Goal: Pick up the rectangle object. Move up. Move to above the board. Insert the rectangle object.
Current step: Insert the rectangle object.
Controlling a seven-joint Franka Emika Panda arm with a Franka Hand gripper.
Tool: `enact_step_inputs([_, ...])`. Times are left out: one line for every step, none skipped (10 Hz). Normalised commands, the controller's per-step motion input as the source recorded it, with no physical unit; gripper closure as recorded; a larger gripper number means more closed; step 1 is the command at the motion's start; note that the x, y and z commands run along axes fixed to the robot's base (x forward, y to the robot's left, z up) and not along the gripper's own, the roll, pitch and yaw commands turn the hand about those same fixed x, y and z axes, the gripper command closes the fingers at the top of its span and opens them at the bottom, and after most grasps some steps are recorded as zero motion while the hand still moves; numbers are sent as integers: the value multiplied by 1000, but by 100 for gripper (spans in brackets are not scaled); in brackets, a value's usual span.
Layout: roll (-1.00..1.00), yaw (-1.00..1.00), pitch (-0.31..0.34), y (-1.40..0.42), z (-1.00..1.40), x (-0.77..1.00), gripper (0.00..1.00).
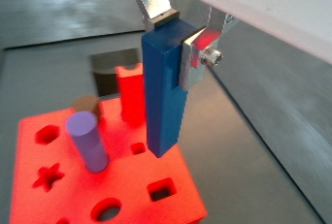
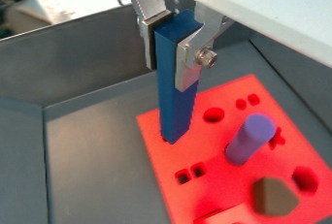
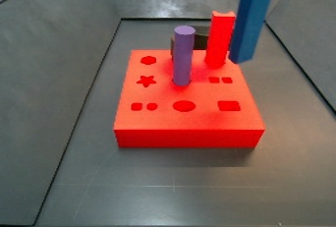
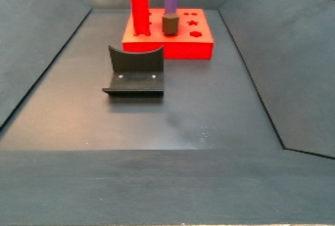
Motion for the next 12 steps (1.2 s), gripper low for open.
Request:
enact_step_inputs([129,-903,-31,-3,-289,166,100])
enact_step_inputs([106,-1000,-23,0,-254,11,100])
enact_step_inputs([57,-1000,0,-37,-143,0,100])
enact_step_inputs([19,-883,0,-203,-134,83,100])
enact_step_inputs([37,-786,0,-234,-194,194,100])
enact_step_inputs([76,-371,0,-511,-369,491,100])
enact_step_inputs([139,-100,17,-640,-429,494,100])
enact_step_inputs([123,0,31,-449,-483,337,100])
enact_step_inputs([101,0,30,-257,-317,117,100])
enact_step_inputs([110,-29,17,-134,-160,-63,100])
enact_step_inputs([54,-14,0,0,-129,-363,100])
enact_step_inputs([0,-103,0,57,-60,-583,100])
